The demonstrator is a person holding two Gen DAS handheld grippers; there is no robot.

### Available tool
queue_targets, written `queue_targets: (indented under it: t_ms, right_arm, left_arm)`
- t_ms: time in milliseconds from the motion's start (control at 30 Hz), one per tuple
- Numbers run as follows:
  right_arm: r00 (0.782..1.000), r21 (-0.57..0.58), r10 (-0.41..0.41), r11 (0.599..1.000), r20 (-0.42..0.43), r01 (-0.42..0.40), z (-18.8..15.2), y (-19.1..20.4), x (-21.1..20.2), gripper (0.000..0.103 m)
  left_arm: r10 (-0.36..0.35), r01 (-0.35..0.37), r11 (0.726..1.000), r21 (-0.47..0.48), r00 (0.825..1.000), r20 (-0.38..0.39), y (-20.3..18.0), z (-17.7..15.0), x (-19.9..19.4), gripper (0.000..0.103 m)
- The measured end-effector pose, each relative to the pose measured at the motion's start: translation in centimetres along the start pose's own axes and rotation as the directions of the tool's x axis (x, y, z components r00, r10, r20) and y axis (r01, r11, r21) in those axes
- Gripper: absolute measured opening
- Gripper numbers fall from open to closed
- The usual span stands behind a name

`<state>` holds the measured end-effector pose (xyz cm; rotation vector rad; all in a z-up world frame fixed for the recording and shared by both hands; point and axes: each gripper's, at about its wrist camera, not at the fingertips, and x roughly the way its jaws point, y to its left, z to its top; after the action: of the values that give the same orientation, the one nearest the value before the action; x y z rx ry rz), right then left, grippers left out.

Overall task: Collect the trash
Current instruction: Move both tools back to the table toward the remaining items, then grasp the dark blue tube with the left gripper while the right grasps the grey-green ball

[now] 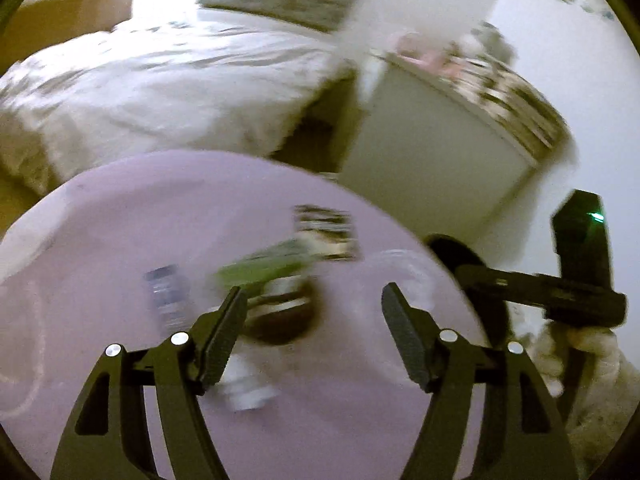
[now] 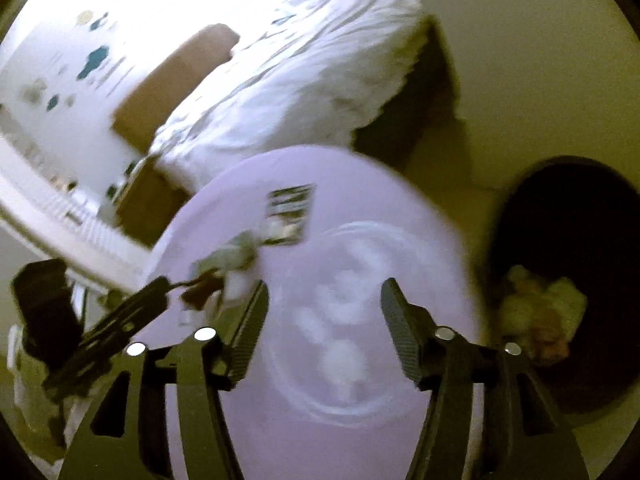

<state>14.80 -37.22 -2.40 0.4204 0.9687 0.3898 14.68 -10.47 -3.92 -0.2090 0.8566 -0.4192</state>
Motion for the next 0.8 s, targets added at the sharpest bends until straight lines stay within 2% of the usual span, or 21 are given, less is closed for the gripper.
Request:
queue_targets:
  t_ms: [100, 200, 333, 433, 500, 600, 700, 800]
  right_arm:
    - [0.999, -0.005, 0.041, 0.999, -0.032, -0.041, 0.2, 2.5, 2.3, 0.061]
    - [0.995, 0.013, 0.068, 0.998, -0.075, -0.067, 0.7, 4.6, 4.9, 0.061]
    - [0.991, 0.011, 0.047, 0.999, -0.123, -0.046, 0.5, 6.7, 8.1, 0.061]
    - [0.990, 0.009, 0.037, 0.999, -0.139, -0.036, 0.2, 7.3, 9.4, 0.060]
    - [0.989, -0.004, 0.043, 0.999, -0.144, -0.044, 0.0, 7.5, 9.6, 0.049]
    - [0.989, -0.037, 0.042, 0.998, -0.139, -0.048, -0.2, 7.8, 9.3, 0.036]
    - [0.991, -0.068, 0.024, 0.997, -0.131, -0.033, -0.3, 7.9, 8.7, 0.025]
    - [0.993, -0.089, 0.020, 0.996, -0.121, -0.031, -0.6, 7.8, 8.0, 0.021]
  left_arm:
    - [0.045, -0.047, 0.996, -0.072, 0.998, -0.034, 3.7, -0.2, 0.3, 0.058]
    - [0.069, -0.075, 0.993, -0.088, 0.995, -0.067, 5.7, -0.2, 1.0, 0.052]
    - [0.077, -0.083, 0.995, -0.060, 0.992, -0.104, 6.3, -0.4, 2.2, 0.050]
    - [0.113, -0.113, 0.994, 0.013, 0.988, -0.102, 5.4, -0.3, 2.9, 0.046]
    - [0.131, -0.128, 0.991, 0.031, 0.987, -0.096, 5.9, -0.4, 2.8, 0.039]
    - [0.162, -0.157, 0.986, 0.062, 0.983, -0.083, 6.2, -0.5, 2.7, 0.025]
    - [0.158, -0.151, 0.985, 0.088, 0.984, -0.083, 6.6, -0.6, 2.5, 0.019]
    - [0.145, -0.136, 0.986, 0.101, 0.986, -0.086, 6.8, -0.6, 2.5, 0.017]
